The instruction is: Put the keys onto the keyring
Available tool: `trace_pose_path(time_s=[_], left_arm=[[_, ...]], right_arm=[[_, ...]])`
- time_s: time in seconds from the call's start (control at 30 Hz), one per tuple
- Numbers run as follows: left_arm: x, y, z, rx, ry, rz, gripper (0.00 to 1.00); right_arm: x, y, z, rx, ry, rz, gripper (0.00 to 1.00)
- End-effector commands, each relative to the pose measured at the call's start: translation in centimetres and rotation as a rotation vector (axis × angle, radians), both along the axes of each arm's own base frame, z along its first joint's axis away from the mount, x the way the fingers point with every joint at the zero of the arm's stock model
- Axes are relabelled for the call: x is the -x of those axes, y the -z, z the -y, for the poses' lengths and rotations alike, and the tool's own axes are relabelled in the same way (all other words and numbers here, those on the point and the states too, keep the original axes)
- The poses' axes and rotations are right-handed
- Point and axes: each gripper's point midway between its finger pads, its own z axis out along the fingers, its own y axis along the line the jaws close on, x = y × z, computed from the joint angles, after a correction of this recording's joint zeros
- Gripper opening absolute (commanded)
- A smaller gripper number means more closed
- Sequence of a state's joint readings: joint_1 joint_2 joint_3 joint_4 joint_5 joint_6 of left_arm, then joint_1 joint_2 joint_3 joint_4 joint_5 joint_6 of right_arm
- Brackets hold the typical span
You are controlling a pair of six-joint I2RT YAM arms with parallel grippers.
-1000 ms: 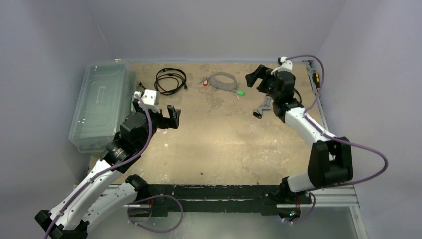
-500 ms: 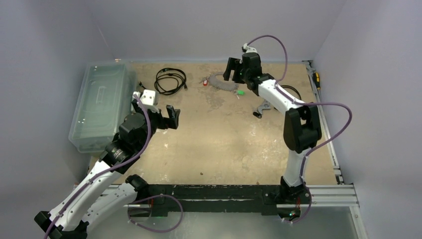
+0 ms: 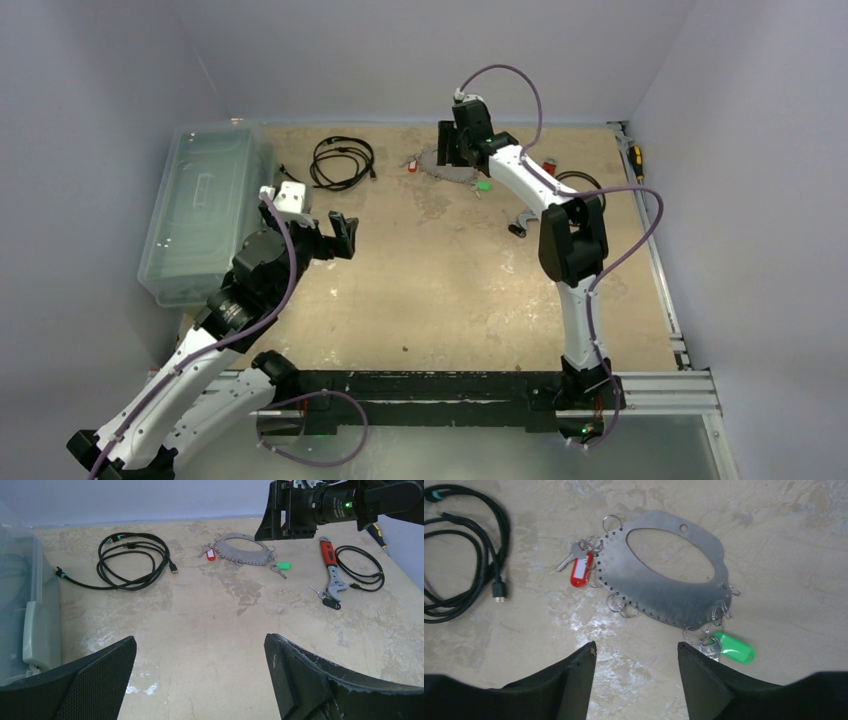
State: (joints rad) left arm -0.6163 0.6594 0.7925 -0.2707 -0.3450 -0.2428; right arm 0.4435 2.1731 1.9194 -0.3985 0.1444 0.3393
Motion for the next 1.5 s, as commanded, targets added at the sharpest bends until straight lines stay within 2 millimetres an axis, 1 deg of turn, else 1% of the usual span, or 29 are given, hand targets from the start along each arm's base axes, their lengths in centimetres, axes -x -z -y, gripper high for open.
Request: trace_pose_path(time_s=[0.0, 0.07, 0.23, 0.3, 0.37, 0.5, 0.63, 0.77, 0.87, 1.03, 1.1, 1.17, 1.27, 1.47], left_arm=[[-0.1, -1.6, -0.2, 0.022, -0.006, 0.042, 0.99], [-0.1, -1.6, -0.1, 0.022, -0.004, 0.042, 0.99], [0.0, -1.8, -0.2, 0.026, -0.005, 0.045, 0.99], [0.0, -1.8, -0.2, 0.028, -0.006, 0.047, 0.99], [0.3, -2.5, -0.2, 0.052, -0.002, 0.058, 0.99], [1.3, -5.0, -1.0, 0.188, -0.026, 0.110, 0.99], [2.5, -7.1, -3.2, 0.389, -0.135, 0.122, 0.99], [3.9, -8.9, -4.5, 0.550, -0.172, 0.135, 0.99], [4.3, -9.5, -5.5, 0.671, -0.224, 0.135, 0.99], [5.0, -10.1, -6.6, 0.765, -0.276, 0.104, 0.99], [5.3, -10.4, -7.0, 0.794, -0.286, 0.113, 0.99], [5.6, -10.9, -7.4, 0.825, -0.289, 0.131, 0.99], [6.1, -11.6, -7.8, 0.856, -0.279, 0.159, 0.99], [6.1, -11.9, -7.5, 0.861, -0.260, 0.170, 0.99]], right_arm=[[-0.7, -1.0, 0.9, 0.056, 0.040, 0.017, 0.59], [-0.9, 0.1, 1.0, 0.072, 0.044, 0.000, 0.55], [-1.1, 1.9, 1.5, 0.123, 0.058, -0.030, 0.48], [-1.2, 2.6, 1.6, 0.135, 0.053, -0.044, 0.48], [-1.3, 3.2, 1.4, 0.143, 0.042, -0.054, 0.48], [-1.5, 4.4, 1.1, 0.159, 0.014, -0.072, 0.47], [-1.5, 5.2, 0.9, 0.166, -0.007, -0.086, 0.47], [-1.4, 5.6, 1.5, 0.194, 0.000, -0.090, 0.46], [-1.2, 6.2, 1.8, 0.209, -0.001, -0.098, 0.46], [-1.0, 7.2, 1.9, 0.223, -0.022, -0.110, 0.46], [-1.0, 7.7, 2.1, 0.226, -0.025, -0.117, 0.45], [-1.2, 7.7, 2.4, 0.226, -0.023, -0.115, 0.45], [-1.7, 8.0, 2.9, 0.214, -0.015, -0.116, 0.46], [-2.0, 9.3, 4.0, 0.214, -0.007, -0.142, 0.46]])
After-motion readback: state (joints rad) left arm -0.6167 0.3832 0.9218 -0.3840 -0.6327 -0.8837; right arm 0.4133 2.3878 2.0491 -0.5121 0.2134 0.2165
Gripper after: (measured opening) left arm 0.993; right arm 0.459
